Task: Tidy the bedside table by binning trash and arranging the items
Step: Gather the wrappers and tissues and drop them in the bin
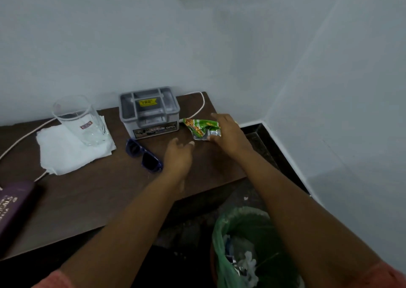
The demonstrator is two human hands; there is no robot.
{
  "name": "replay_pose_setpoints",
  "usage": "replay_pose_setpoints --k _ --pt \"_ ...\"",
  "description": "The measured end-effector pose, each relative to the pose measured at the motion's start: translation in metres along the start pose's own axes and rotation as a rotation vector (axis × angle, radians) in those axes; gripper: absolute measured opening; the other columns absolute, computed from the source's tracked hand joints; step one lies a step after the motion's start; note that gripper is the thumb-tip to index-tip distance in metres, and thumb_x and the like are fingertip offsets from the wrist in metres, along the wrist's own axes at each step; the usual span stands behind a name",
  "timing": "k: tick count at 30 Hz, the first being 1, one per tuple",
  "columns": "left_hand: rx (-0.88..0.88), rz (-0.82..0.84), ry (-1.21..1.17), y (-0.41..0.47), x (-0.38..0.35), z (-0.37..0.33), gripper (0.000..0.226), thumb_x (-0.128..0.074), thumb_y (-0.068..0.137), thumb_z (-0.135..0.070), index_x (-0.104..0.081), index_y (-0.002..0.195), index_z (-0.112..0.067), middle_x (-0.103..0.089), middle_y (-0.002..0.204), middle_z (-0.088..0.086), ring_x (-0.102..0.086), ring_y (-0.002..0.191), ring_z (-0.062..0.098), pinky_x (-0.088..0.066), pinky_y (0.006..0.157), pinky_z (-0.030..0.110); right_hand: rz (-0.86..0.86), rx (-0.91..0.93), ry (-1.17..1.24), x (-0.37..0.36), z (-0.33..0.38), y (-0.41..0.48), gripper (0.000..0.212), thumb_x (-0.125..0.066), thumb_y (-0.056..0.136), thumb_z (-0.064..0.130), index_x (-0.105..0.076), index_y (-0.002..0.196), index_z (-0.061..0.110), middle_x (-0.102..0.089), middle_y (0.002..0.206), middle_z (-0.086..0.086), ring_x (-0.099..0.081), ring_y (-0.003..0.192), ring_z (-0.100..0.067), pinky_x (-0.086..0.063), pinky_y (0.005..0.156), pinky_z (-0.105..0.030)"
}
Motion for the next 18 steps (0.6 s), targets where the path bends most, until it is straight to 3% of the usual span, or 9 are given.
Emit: replay_pose_setpoints --k 3,6,8,10,14,18 --pt "0.073 0.084 -0.076 0.019 -0.003 -0.008 0.057 -0.052 0.094 -0.029 -0.03 0.144 -0.013 -0.045 0.14 0.006 -0.048 0.118 0.021 -0.036 0.094 0.03 0.032 -0.028 -0.073 -0.006 -0.004 0.006 0.046 -0.065 0.081 0.017 -0.053 0.125 0.018 -0.053 0.121 -0.01 -0.052 0.113 -0.03 -0.046 0.09 -0.045" --pt "0.099 0.201 -0.146 0.022 -0.012 -0.013 0.035 -0.047 0.097 -0.024 -0.048 0.13 -0.012 -0.056 0.118 0.002 -0.05 0.102 0.014 -0.035 0.092 0.03 -0.036 -0.004 -0.11 -0.006 -0.005 -0.01 0.038 -0.062 0.082 0.017 -0.056 0.119 0.026 -0.058 0.115 -0.003 -0.054 0.107 -0.024 -0.049 0.081 -0.04" --pt "0.085 0.202 -0.137 0.023 -0.014 -0.011 0.028 -0.048 0.096 -0.019 -0.053 0.123 -0.01 -0.061 0.118 0.007 -0.055 0.105 0.017 -0.04 0.089 0.028 -0.094 0.039 -0.109 -0.002 -0.004 -0.025 0.036 -0.061 0.083 0.017 -0.057 0.117 0.027 -0.06 0.111 0.0 -0.056 0.103 -0.023 -0.05 0.075 -0.038" --pt "0.079 0.161 -0.124 0.019 -0.013 -0.007 0.032 -0.05 0.095 -0.012 -0.052 0.126 -0.005 -0.062 0.12 0.011 -0.059 0.105 0.019 -0.048 0.076 0.023 -0.127 0.064 -0.102 0.002 -0.003 -0.04 0.033 -0.06 0.084 0.017 -0.058 0.115 0.026 -0.06 0.112 0.001 -0.057 0.102 -0.023 -0.05 0.072 -0.036" --pt "0.047 0.169 -0.077 -0.009 -0.019 -0.002 0.027 -0.051 0.093 -0.003 -0.055 0.12 0.0 -0.064 0.099 0.007 -0.062 0.081 0.012 -0.053 0.06 0.017 -0.186 0.057 -0.087 0.026 -0.001 -0.09 0.032 -0.061 0.085 0.016 -0.059 0.116 0.025 -0.061 0.112 0.001 -0.057 0.099 -0.021 -0.049 0.069 -0.034" --pt "0.061 0.332 0.002 -0.054 -0.035 0.02 0.017 -0.054 0.092 -0.004 -0.062 0.105 0.001 -0.068 0.089 0.007 -0.065 0.079 0.015 -0.057 0.069 0.023 -0.147 -0.053 -0.058 0.051 -0.01 -0.166 0.03 -0.063 0.086 0.018 -0.061 0.116 0.023 -0.063 0.109 0.0 -0.058 0.092 -0.016 -0.051 0.071 -0.032"
Point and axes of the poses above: each hand's wrist, its own y-axis towards the middle knuckle, its own x-axis out of the back of the hand, z = x × y, the point moved 4 cm from there along y, towards the middle knuckle
